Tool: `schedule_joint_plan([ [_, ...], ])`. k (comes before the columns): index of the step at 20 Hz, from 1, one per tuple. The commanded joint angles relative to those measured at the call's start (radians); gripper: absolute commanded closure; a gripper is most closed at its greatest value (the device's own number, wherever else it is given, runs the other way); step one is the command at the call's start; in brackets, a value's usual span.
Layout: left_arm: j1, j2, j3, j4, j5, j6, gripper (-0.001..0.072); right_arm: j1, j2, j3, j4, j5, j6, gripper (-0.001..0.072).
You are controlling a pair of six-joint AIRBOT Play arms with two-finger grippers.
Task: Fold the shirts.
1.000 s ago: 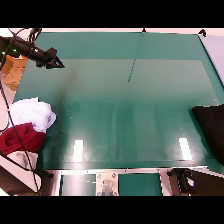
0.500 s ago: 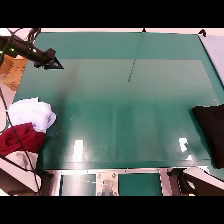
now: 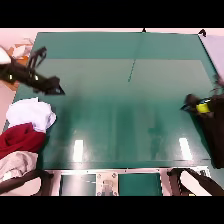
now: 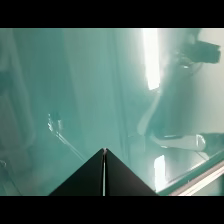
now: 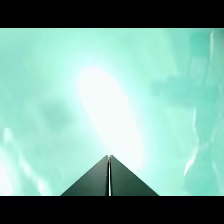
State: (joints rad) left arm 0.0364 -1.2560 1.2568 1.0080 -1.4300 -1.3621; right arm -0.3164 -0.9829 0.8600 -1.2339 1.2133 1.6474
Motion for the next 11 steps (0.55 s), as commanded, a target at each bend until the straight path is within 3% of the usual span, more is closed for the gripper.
schedule_joint_plan([
  [1, -0.031, 0.243, -0.298, 0.018, 0.093, -0.026, 0.0684, 0.247, 0.084, -0.169, 0.012, -0.101, 0.024, 0.0696],
  [5, -0.030, 0.309, -0.352, 0.051, 0.080, -0.026, 0.0683, 0.352, 0.088, -0.173, 0.012, -0.095, 0.020, 0.0696],
  [11, -0.030, 0.309, -0.352, 0.050, 0.085, -0.025, 0.0683, 0.363, 0.088, -0.173, 0.011, -0.095, 0.020, 0.0696],
])
